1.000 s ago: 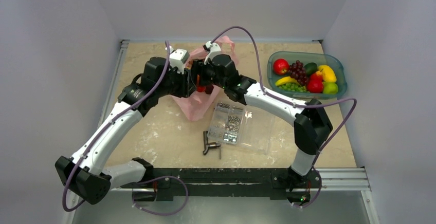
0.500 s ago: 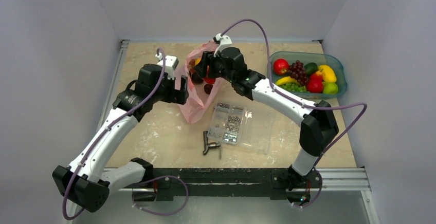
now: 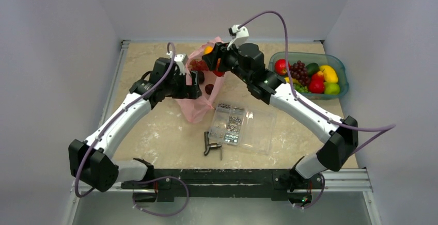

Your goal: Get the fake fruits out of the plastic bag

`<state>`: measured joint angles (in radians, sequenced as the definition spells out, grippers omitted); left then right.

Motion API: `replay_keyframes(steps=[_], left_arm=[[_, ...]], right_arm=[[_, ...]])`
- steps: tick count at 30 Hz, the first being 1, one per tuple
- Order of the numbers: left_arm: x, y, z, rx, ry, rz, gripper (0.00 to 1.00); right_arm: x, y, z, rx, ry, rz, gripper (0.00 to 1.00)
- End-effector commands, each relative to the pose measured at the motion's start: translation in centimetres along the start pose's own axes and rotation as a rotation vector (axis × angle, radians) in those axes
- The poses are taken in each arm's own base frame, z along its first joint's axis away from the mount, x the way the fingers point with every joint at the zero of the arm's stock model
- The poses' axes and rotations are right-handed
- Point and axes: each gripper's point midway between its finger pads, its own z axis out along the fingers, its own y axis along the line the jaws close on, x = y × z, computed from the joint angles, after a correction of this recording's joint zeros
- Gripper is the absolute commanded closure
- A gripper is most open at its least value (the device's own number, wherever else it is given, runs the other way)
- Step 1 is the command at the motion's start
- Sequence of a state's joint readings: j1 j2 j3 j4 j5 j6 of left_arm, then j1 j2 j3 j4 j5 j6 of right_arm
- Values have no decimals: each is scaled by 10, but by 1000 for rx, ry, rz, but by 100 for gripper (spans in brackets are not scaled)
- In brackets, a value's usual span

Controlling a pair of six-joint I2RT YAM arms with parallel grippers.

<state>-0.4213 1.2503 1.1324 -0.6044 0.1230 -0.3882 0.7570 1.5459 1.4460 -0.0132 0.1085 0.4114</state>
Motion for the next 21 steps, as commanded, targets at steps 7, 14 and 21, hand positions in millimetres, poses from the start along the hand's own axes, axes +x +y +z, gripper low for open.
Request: replay_keyframes(steps=[7, 14, 21], left_arm=[[-31, -26, 6, 105, -4, -89, 0], [-55, 0, 5, -90, -112, -218, 0], [-27, 7, 29, -142, 11, -199, 15]], right_arm=[[-46, 2, -42, 11, -135, -29, 100], [-48, 1, -48, 10, -148, -35, 100], [-52, -4, -61, 29, -168, -42, 100]])
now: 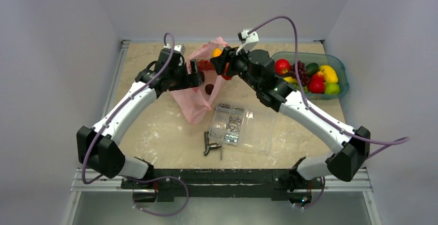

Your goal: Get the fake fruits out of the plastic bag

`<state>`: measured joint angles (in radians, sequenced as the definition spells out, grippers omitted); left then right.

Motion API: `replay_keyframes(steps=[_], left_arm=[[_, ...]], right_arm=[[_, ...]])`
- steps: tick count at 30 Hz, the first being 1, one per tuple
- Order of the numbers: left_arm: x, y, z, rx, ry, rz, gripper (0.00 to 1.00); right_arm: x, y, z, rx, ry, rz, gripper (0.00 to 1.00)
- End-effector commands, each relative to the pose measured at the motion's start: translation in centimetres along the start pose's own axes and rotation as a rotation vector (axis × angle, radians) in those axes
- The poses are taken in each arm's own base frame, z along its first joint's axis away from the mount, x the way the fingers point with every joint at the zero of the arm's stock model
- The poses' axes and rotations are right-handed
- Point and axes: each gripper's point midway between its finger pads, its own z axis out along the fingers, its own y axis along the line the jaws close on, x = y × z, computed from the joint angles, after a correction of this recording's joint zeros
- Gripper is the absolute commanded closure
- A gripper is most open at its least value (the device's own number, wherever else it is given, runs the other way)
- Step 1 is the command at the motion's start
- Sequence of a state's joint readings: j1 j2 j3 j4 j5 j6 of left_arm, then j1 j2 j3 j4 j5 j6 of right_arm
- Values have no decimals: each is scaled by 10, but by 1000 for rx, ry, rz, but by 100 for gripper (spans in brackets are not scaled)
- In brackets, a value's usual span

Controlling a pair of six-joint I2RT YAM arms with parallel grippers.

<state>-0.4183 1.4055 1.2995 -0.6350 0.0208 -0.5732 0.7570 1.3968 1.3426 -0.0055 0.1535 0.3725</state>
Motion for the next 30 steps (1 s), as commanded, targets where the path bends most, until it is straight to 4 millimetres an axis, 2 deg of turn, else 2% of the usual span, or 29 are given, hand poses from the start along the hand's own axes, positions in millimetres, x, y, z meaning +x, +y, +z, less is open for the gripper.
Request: replay_keyframes(steps=[1, 3, 5, 9, 11, 14, 15, 19, 22, 25, 27, 30], left_arm=[[15, 5, 8, -24, 56, 5, 19], [22, 6, 8, -18, 96, 53, 30], [28, 9, 4, -12, 151, 121, 45], [26, 15, -10, 30, 201, 195, 67], [23, 18, -16, 53, 180, 221, 83], [21, 17, -24, 95, 154, 267, 92], [20, 17, -26, 100, 144, 285, 99], [10, 26, -29, 78, 64, 340, 100], [10, 30, -28, 77, 60, 344, 100], [14, 31, -29, 77, 73, 345, 100], [16, 32, -29, 77, 71, 345, 100], [17, 32, -31, 79, 67, 343, 100]], right_arm=[[-38, 0, -23, 19, -111, -15, 100], [-46, -5, -31, 42, -132, -28, 100], [-54, -11, -39, 77, -155, -44, 100], [-65, -38, -61, 202, -192, -83, 100], [-69, -60, -70, 295, -214, -98, 100], [-72, -103, -83, 458, -231, -106, 100], [-74, -124, -87, 526, -238, -102, 100], [-61, -199, -96, 728, -214, -60, 100], [-40, -245, -93, 835, -154, -54, 100], [-11, -282, -85, 921, -56, -73, 100], [18, -309, -77, 970, 44, -101, 100], [52, -336, -69, 1021, 166, -141, 100]])
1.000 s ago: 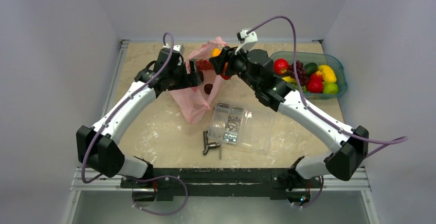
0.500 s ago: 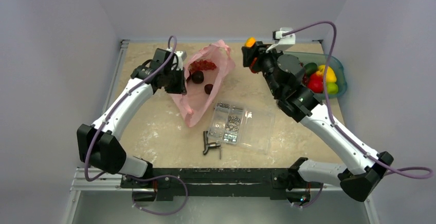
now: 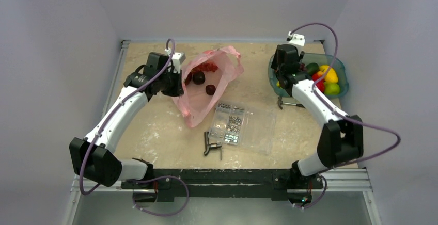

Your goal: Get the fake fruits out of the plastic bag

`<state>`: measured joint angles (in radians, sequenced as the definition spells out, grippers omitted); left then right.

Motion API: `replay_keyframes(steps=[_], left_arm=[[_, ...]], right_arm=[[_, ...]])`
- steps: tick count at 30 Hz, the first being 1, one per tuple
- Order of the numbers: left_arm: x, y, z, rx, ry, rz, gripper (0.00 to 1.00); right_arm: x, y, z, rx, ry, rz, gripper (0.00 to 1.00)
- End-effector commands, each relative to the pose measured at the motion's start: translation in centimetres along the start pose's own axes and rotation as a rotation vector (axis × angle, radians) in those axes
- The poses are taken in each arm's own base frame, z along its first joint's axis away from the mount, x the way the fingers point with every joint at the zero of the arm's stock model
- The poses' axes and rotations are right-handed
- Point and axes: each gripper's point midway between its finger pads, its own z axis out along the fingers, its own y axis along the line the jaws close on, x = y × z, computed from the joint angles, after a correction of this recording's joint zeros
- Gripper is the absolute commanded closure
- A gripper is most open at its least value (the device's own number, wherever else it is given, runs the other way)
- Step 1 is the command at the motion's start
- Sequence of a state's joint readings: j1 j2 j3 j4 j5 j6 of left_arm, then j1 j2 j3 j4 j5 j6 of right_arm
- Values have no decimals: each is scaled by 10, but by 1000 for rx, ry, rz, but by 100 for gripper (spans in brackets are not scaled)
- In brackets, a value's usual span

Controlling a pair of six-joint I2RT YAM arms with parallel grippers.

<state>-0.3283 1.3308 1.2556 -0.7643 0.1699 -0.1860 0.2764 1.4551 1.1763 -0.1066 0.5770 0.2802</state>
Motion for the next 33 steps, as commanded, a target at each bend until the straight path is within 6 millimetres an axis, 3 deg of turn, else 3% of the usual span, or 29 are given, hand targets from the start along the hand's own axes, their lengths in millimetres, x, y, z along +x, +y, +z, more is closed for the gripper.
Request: replay_keyframes(steps=[1, 6, 8, 15, 19, 24, 29, 33], left_arm=[[-7, -2, -7, 18, -52, 33, 100], [-5, 2, -5, -1, -36, 35, 100], [-5, 3, -7, -10, -36, 38, 100], [-7, 5, -12, -22, -57, 50, 100], [-9, 2, -14, -5, -79, 54, 100], [-9, -2, -13, 15, -78, 52, 100], [-8, -6, -13, 36, -78, 48, 100], [-8, -8, -13, 48, -75, 47, 100]], right_arm=[[42, -12, 30, 73, 102, -122, 100], [76, -15, 51, 116, 170, -204, 100], [84, -20, 55, 149, 185, -223, 96], [99, -26, 64, 180, 224, -233, 60], [94, -24, 61, 163, 222, -229, 37], [78, -23, 51, 146, 207, -217, 19], [68, -20, 42, 115, 206, -205, 16], [59, 8, 22, -57, 214, -137, 15]])
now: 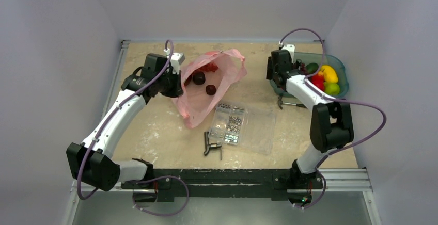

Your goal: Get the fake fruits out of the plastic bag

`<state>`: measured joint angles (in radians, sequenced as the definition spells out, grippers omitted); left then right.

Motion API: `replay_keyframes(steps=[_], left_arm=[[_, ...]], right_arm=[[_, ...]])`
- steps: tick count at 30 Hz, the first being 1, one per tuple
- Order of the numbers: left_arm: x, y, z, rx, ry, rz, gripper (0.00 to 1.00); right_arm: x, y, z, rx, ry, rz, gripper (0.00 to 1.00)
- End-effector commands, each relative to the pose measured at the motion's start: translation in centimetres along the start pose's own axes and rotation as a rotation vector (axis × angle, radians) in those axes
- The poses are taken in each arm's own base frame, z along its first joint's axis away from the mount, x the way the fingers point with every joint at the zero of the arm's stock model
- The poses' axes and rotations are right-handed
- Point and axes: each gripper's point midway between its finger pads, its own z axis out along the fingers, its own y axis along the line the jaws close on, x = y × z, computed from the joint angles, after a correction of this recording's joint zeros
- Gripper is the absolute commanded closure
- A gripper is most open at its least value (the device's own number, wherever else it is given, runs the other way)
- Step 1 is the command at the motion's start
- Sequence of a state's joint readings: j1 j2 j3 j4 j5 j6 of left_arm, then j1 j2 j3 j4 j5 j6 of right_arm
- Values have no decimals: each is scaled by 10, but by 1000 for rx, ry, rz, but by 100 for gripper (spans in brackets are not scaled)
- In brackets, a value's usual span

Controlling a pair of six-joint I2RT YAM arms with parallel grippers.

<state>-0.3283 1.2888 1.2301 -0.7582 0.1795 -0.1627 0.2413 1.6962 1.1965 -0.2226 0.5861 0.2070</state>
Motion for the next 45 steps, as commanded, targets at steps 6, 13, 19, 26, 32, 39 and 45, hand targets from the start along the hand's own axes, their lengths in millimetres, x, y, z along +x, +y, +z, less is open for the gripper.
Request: replay_keyframes(steps=[6, 13, 19, 26, 32, 39, 45], left_arm=[[-12, -9, -5, 52, -56, 16, 100], [-12, -14, -5, 76, -55, 11, 100], [-11, -12, -5, 69, -53, 12, 100], [-11, -10, -7, 54, -57, 17, 100], [-12, -9, -9, 49, -67, 19, 100], [-11, -11, -7, 61, -63, 16, 100], [-11, -14, -5, 76, -57, 12, 100]], right_arm=[[-44, 65, -99, -538, -144, 115, 16], [-17, 156, -207, -943, -218, 49, 19], [-7, 221, -298, -1193, -323, 5, 36], [-25, 264, -294, -1157, -303, 21, 52], [-12, 308, -242, -1006, -260, -117, 53], [8, 313, -184, -784, -263, -244, 51], [26, 315, -155, -688, -259, -307, 31]])
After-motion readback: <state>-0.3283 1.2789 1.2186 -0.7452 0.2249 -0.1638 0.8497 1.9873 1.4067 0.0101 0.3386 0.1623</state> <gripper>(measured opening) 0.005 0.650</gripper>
